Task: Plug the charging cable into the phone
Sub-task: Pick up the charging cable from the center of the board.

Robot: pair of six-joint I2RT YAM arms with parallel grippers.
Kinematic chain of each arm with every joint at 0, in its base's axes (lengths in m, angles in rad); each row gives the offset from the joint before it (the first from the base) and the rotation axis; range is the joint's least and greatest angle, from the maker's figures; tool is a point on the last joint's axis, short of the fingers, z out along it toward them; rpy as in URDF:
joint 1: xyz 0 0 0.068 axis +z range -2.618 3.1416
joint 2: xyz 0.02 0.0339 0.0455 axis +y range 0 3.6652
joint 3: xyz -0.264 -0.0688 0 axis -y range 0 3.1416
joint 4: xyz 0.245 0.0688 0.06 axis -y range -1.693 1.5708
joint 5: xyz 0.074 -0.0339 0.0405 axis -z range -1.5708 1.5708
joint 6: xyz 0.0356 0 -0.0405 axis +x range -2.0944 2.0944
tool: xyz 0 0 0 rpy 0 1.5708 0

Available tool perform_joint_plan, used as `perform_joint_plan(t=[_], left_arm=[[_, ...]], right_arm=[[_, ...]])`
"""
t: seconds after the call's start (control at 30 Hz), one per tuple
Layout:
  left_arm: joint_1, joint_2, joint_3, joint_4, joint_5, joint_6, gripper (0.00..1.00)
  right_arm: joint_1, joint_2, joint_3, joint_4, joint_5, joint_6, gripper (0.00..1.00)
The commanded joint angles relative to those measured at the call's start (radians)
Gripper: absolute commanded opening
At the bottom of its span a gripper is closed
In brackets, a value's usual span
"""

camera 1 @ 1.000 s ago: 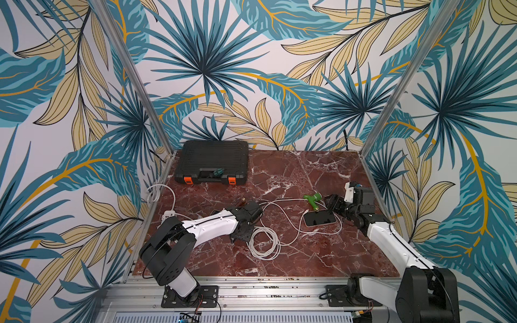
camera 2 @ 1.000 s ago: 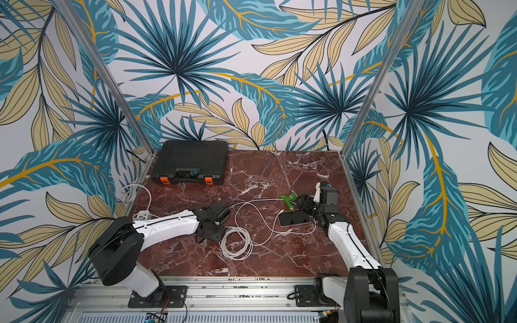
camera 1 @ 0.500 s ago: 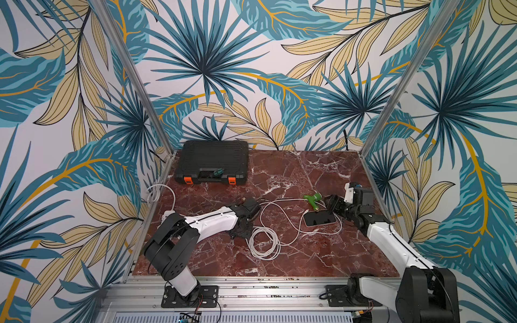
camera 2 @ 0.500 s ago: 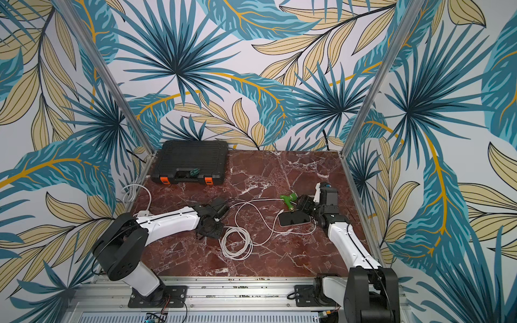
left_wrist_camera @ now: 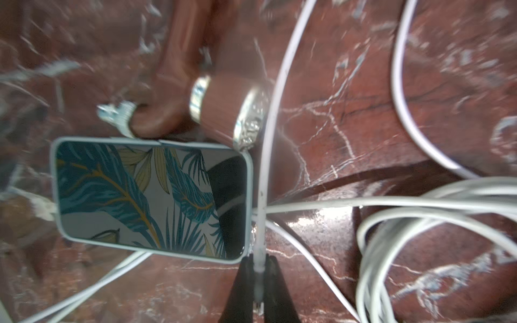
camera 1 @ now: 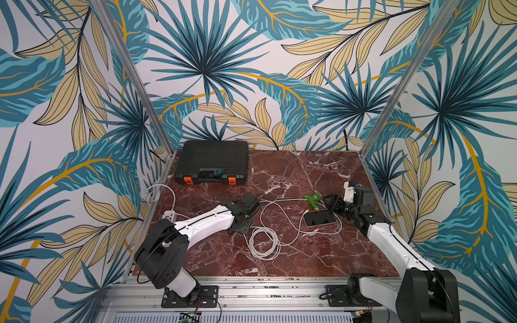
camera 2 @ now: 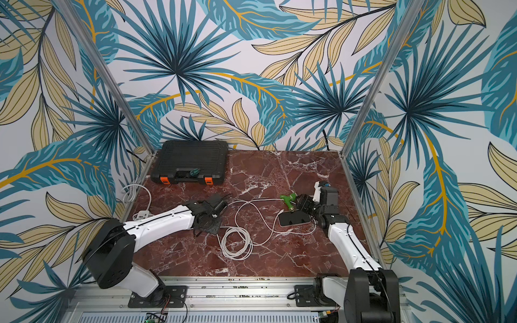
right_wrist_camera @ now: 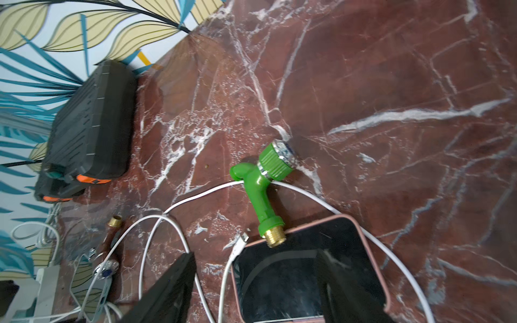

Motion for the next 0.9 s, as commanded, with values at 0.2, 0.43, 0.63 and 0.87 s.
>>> perform_joint_plan(t=[0.2, 0.43, 0.63, 0.87], left_arm=[[-0.044, -0.234, 0.029, 0.183, 0.006, 0.43, 0.0], [-0.047, -0.341, -0.068, 0.48, -0.014, 0.843, 0.0], [-0.046, -0.354, -0.208, 0.905, -0.139, 1.162, 0.0], [-0.025, -0.202, -0.33, 1.565, -0.217, 1.521, 0.0]], right_arm=[[0.253, -0.123, -0.021, 0.503, -0.122, -0.233, 0.64], [0.311, -0.054, -0.005, 0.667, -0.229, -0.628, 0.65], [0.372, -0.026, -0.002, 0.656, -0.263, -0.82, 0.69], [0.385, -0.01, 0.124, 0.518, -0.287, -0.757, 0.74]])
